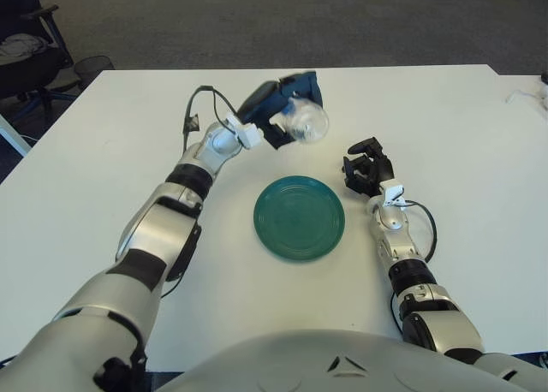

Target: Put the bottle into the plate.

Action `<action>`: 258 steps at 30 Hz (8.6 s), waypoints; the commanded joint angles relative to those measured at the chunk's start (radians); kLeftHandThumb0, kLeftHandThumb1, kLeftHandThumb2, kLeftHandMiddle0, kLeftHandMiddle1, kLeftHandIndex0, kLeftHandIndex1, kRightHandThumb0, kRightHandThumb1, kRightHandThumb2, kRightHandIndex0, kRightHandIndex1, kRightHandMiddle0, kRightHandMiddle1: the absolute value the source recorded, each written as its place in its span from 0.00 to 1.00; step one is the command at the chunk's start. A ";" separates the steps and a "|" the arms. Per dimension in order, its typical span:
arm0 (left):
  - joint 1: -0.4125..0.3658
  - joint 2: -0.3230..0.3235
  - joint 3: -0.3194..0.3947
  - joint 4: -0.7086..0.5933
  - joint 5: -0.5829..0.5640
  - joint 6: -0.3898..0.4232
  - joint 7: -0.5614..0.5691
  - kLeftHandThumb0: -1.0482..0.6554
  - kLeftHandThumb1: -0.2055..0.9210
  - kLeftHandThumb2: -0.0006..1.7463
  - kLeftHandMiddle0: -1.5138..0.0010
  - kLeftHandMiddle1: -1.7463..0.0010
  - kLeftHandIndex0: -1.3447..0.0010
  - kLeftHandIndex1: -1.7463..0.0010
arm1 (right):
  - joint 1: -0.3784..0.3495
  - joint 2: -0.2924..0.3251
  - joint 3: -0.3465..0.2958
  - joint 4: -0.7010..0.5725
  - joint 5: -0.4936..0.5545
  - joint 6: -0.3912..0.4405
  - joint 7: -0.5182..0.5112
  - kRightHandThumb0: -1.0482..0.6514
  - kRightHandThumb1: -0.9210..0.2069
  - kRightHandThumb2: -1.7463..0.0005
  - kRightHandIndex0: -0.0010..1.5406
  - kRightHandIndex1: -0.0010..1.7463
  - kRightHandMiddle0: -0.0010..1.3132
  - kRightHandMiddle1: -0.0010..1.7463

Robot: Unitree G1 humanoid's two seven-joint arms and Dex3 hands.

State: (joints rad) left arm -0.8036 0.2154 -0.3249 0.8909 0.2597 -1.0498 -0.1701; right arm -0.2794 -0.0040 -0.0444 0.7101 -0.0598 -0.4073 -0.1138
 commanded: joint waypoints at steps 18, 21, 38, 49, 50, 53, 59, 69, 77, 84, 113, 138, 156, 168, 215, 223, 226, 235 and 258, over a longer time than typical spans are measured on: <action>0.199 0.136 -0.102 -0.276 0.151 -0.114 -0.178 0.61 0.32 0.85 0.50 0.04 0.62 0.00 | 0.151 0.016 0.014 0.016 -0.006 0.158 -0.001 0.61 0.27 0.51 0.30 0.87 0.23 0.97; 0.224 0.142 -0.106 -0.315 0.174 -0.119 -0.171 0.61 0.32 0.85 0.50 0.05 0.62 0.00 | 0.160 0.014 0.021 -0.007 -0.014 0.169 -0.007 0.61 0.27 0.51 0.29 0.88 0.24 0.97; 0.301 0.186 -0.083 -0.525 0.291 -0.058 -0.150 0.61 0.29 0.87 0.49 0.04 0.59 0.00 | 0.145 0.005 0.017 0.020 0.003 0.212 0.003 0.61 0.27 0.51 0.31 0.85 0.22 0.98; 0.289 0.171 -0.056 -0.498 0.462 -0.090 0.025 0.61 0.22 0.93 0.47 0.01 0.55 0.00 | 0.145 0.004 0.017 0.020 0.002 0.214 0.004 0.61 0.26 0.51 0.32 0.85 0.22 0.99; 0.289 0.170 -0.057 -0.493 0.463 -0.090 0.033 0.61 0.22 0.93 0.47 0.01 0.55 0.00 | 0.143 0.004 0.017 0.021 0.003 0.214 0.005 0.61 0.26 0.52 0.31 0.85 0.22 0.99; 0.298 0.163 -0.065 -0.470 0.444 -0.099 0.054 0.61 0.25 0.91 0.48 0.02 0.57 0.00 | 0.142 0.004 0.019 0.023 -0.003 0.204 -0.004 0.61 0.25 0.53 0.30 0.84 0.22 0.99; 0.284 0.146 -0.067 -0.402 0.519 -0.134 0.188 0.61 0.36 0.82 0.55 0.01 0.63 0.01 | 0.142 0.004 0.021 0.023 -0.009 0.200 -0.016 0.61 0.23 0.54 0.29 0.84 0.23 0.99; 0.197 0.198 -0.114 -0.360 0.789 -0.160 0.449 0.20 0.98 0.42 0.81 0.73 0.97 0.44 | 0.112 -0.001 0.025 0.072 -0.032 0.221 -0.060 0.61 0.16 0.61 0.24 0.82 0.25 0.98; 0.185 0.229 -0.138 -0.359 0.734 -0.118 0.363 0.10 1.00 0.50 0.85 0.97 1.00 0.69 | 0.103 -0.002 0.022 0.091 -0.020 0.228 -0.041 0.61 0.10 0.66 0.20 0.88 0.23 0.94; 0.205 0.221 -0.140 -0.358 0.656 -0.076 0.303 0.10 1.00 0.52 0.86 0.99 1.00 0.72 | 0.090 0.000 0.016 0.113 -0.014 0.234 -0.042 0.61 0.09 0.67 0.19 0.91 0.22 0.92; 0.177 0.228 -0.120 -0.319 0.506 -0.089 0.299 0.15 1.00 0.46 0.75 0.98 1.00 0.55 | 0.110 0.005 0.022 0.080 0.001 0.196 -0.003 0.61 0.08 0.69 0.22 0.81 0.22 0.98; 0.114 0.269 -0.136 -0.391 0.595 -0.136 0.245 0.13 1.00 0.47 0.77 0.99 1.00 0.61 | 0.141 0.009 0.007 0.030 0.006 0.204 0.005 0.61 0.20 0.57 0.24 0.86 0.26 0.97; -0.014 0.321 -0.230 -0.476 0.902 -0.177 0.335 0.04 1.00 0.34 0.91 1.00 1.00 0.83 | 0.133 0.014 0.017 0.045 -0.004 0.188 -0.014 0.61 0.18 0.61 0.32 0.84 0.21 0.93; -0.018 0.340 -0.284 -0.526 1.005 -0.119 0.438 0.01 1.00 0.38 0.92 1.00 1.00 0.84 | 0.142 0.012 0.032 0.033 -0.014 0.157 -0.017 0.61 0.15 0.64 0.24 0.80 0.30 0.95; -0.128 0.368 -0.387 -0.550 1.093 0.021 0.614 0.22 0.94 0.06 1.00 1.00 1.00 0.99 | 0.354 -0.321 0.313 -0.418 -0.581 0.146 0.021 0.34 0.02 0.45 0.20 0.10 0.02 0.44; -0.123 0.355 -0.404 -0.539 1.128 0.068 0.671 0.27 0.88 0.05 1.00 1.00 1.00 1.00 | 0.291 -0.316 0.193 -0.434 -0.519 0.129 0.262 0.25 0.00 0.39 0.14 0.02 0.00 0.28; -0.116 0.341 -0.421 -0.524 1.164 0.111 0.736 0.26 0.87 0.04 1.00 1.00 1.00 1.00 | 0.258 -0.052 -0.043 0.079 0.046 -0.028 0.305 0.23 0.00 0.42 0.15 0.01 0.00 0.27; -0.138 0.346 -0.451 -0.508 1.197 0.140 0.813 0.19 0.86 0.04 1.00 1.00 1.00 1.00 | 0.366 -0.436 0.294 -0.639 -0.927 0.196 0.249 0.26 0.00 0.49 0.16 0.01 0.00 0.30; -0.204 0.378 -0.377 -0.425 1.079 0.110 0.778 0.19 0.91 0.05 1.00 1.00 1.00 1.00 | 0.101 0.032 -0.092 0.248 -0.029 -0.003 0.105 0.30 0.00 0.63 0.25 0.55 0.10 0.59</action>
State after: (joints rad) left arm -0.9083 0.5572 -0.7482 0.4014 1.3876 -0.9376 0.6183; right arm -0.2685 -0.0557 -0.1304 0.7579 -0.1251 -0.5212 0.0472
